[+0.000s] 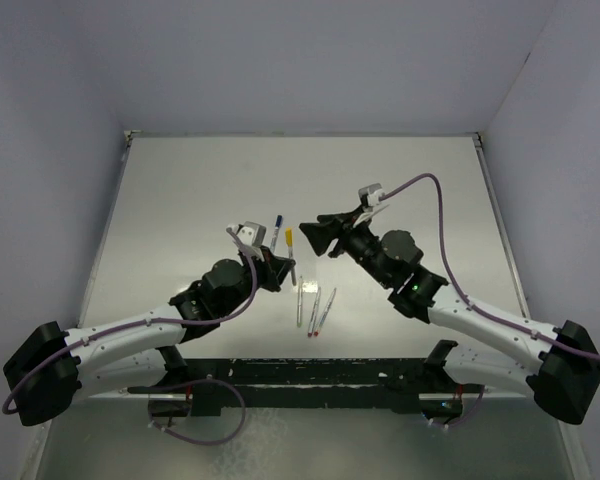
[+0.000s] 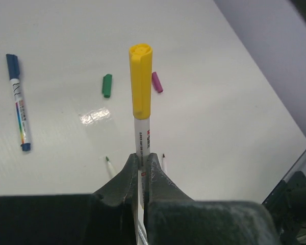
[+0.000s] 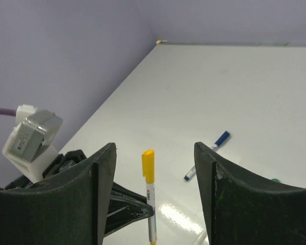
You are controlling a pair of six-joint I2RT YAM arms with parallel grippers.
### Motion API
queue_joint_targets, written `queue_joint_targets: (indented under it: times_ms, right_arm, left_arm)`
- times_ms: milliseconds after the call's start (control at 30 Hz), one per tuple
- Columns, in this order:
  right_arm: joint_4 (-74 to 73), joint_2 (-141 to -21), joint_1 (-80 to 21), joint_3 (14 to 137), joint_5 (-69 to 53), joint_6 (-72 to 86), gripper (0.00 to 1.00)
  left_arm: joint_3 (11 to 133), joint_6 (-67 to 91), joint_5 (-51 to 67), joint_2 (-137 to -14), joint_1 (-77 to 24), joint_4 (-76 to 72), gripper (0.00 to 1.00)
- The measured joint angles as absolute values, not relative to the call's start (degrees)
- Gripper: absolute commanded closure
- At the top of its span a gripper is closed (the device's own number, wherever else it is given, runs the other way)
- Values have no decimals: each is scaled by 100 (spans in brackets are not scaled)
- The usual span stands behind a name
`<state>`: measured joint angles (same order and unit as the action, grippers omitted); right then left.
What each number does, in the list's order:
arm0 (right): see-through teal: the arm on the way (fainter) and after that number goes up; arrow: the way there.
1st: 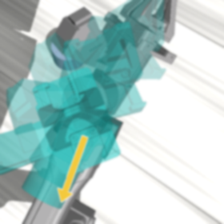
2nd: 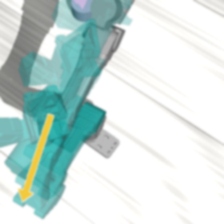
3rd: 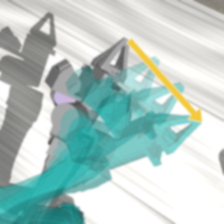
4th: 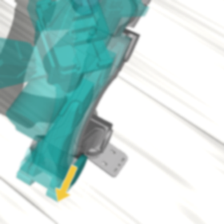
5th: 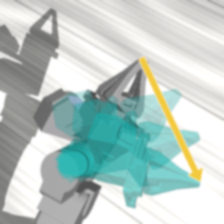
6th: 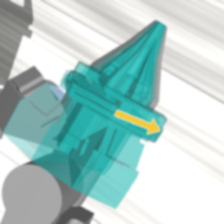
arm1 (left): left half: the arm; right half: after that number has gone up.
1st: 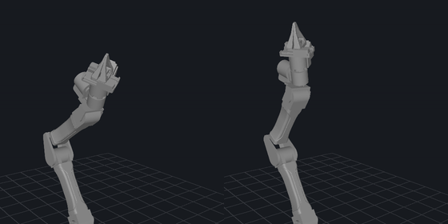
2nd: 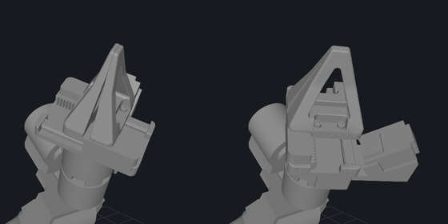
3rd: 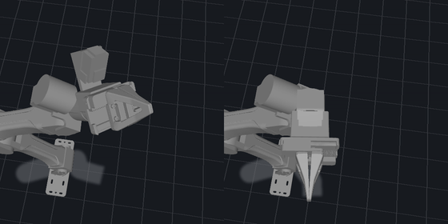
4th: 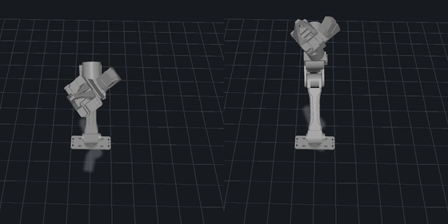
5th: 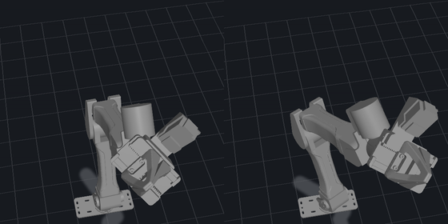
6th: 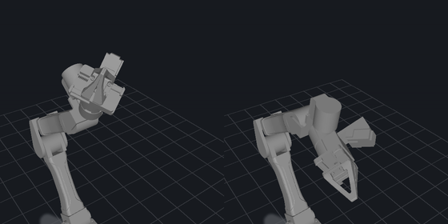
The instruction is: Insert the pens into the pen caps
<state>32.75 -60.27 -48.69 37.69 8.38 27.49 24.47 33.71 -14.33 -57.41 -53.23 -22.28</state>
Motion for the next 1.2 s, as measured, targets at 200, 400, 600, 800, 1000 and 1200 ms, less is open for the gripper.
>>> queue_joint_targets:
  times_ms: [200, 400, 600, 800, 1000, 1200]
  right_arm:
    - [2856, -5424, -4869, 3745, 1817, 2611, 28]
    - [2145, -5478, -4866, 3695, 2473, 2746, 28]
    - [1546, -5710, -4862, 3618, 2729, 3026, 28]
    - [1236, -5896, -4858, 3610, 2773, 3236, 28]
    - [1175, -5937, -4858, 3610, 2775, 3336, 28]
    - [1190, -5977, -4858, 3553, 2775, 3420, 29]
  left_arm:
    - [2491, 3319, -1754, -5863, -5085, -1579, 100]
    - [3011, 3103, -1673, -6418, -4340, -1081, 100]
    - [3776, 2805, -1149, -7240, -3308, -620, 99]
    - [4383, 2495, -578, -8182, -2792, -325, 98]
    - [4615, 2327, -156, -8840, -2388, -143, 95]
    - [4919, 2274, 30, -9203, -2344, -102, 93]
